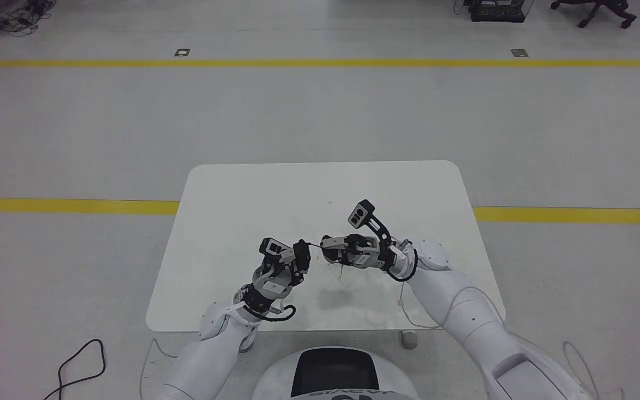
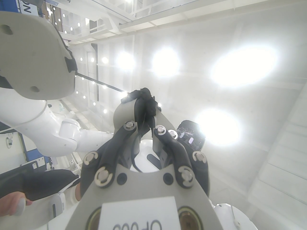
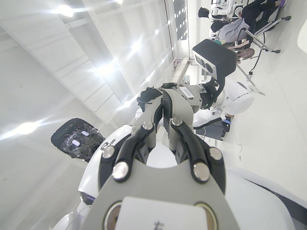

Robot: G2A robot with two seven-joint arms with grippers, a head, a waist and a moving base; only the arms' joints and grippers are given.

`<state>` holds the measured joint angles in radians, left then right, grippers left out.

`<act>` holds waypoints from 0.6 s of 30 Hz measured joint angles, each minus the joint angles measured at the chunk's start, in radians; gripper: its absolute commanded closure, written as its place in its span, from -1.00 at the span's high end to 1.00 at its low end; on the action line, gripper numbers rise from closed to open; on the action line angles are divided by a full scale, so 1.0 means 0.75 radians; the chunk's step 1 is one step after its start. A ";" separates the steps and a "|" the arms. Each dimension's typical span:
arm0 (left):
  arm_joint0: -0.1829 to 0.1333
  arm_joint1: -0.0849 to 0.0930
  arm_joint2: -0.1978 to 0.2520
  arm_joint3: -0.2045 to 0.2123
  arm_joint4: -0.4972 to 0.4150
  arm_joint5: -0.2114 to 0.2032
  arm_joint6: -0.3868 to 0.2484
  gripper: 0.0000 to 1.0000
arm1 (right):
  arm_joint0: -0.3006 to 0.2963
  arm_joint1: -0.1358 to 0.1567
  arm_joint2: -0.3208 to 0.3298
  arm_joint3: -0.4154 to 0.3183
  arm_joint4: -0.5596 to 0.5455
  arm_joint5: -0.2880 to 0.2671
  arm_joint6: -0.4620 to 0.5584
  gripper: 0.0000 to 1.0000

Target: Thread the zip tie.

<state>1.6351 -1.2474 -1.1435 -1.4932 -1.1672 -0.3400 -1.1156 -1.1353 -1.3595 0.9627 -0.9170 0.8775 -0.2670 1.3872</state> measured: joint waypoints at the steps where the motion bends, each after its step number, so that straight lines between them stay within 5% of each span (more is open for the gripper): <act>1: 0.000 0.000 0.000 0.000 0.000 0.000 0.000 -1.00 | 0.000 0.000 0.000 0.002 0.000 0.000 0.000 -1.00; 18: 0.000 0.000 0.000 0.000 0.000 0.000 0.000 -1.00 | 0.010 -0.009 -0.003 0.035 0.002 0.002 0.004 -1.00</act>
<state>1.6351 -1.2474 -1.1435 -1.4932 -1.1672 -0.3400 -1.1156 -1.1280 -1.3665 0.9605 -0.8909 0.8786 -0.2657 1.3901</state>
